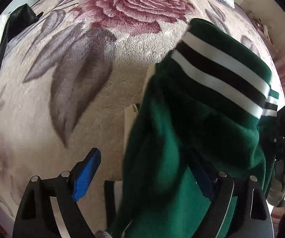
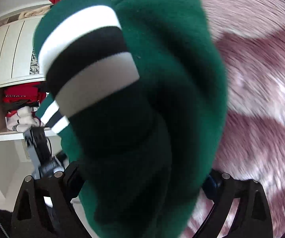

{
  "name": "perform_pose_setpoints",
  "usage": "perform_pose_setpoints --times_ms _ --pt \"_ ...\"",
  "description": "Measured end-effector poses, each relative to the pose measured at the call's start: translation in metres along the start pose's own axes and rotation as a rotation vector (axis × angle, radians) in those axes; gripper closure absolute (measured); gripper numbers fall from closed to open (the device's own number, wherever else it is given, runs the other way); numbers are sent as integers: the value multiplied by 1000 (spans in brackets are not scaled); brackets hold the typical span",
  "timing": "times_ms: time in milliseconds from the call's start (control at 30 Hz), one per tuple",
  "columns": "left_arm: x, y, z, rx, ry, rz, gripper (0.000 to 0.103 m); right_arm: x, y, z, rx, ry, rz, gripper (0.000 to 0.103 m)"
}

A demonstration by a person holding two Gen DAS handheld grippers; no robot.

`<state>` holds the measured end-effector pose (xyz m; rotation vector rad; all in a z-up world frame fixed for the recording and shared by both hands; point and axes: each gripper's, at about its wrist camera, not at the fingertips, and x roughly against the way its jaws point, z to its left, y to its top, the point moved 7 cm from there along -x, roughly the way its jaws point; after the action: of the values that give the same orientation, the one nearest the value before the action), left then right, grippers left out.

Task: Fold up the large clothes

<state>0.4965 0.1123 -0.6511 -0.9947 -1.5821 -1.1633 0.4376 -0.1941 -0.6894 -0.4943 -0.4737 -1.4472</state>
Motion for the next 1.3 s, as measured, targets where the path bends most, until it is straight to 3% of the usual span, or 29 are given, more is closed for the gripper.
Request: perform_pose_setpoints --times_ms 33,67,100,200,333,400,467,533,600,733,800,833,967,1100,1300 --pt "-1 -1 0 8 -4 -2 15 1 0 1 -4 -3 -13 7" --pt "-2 -1 -1 12 -2 -4 15 5 -3 2 -22 2 -39 24" --pt "-1 -1 -1 14 3 -6 15 11 -7 0 -58 28 -57 53" --pt "6 -5 -6 7 18 -3 15 28 -26 -1 -210 82 -163 62" --pt "36 -23 -20 -37 50 -2 15 58 -91 0 -478 193 -376 65" --pt "52 -41 -28 -51 40 17 15 71 -155 -2 -656 251 -480 66" --pt "69 -62 -38 -89 48 33 15 71 -226 -1 -804 275 -525 66" --pt "84 -91 -49 -124 44 64 15 54 -294 5 -873 237 -465 64" --pt "93 -123 -60 -153 28 101 15 33 -337 2 -913 215 -384 55" --pt "82 -182 -73 -208 82 162 15 36 -380 -7 -878 86 -285 44" --pt "64 -204 -73 -190 83 193 15 56 -388 -5 -826 40 -266 26" --pt "56 -211 -72 -183 99 199 15 69 -390 -3 -790 7 -259 24" --pt "33 -216 -72 -199 165 153 11 120 -375 -1 -627 -143 -239 24" --pt "16 -209 -74 -175 187 131 0 171 -335 16 -391 -269 -234 24" --pt "6 -199 -73 -123 176 148 0 166 -253 77 -128 -296 -251 24"
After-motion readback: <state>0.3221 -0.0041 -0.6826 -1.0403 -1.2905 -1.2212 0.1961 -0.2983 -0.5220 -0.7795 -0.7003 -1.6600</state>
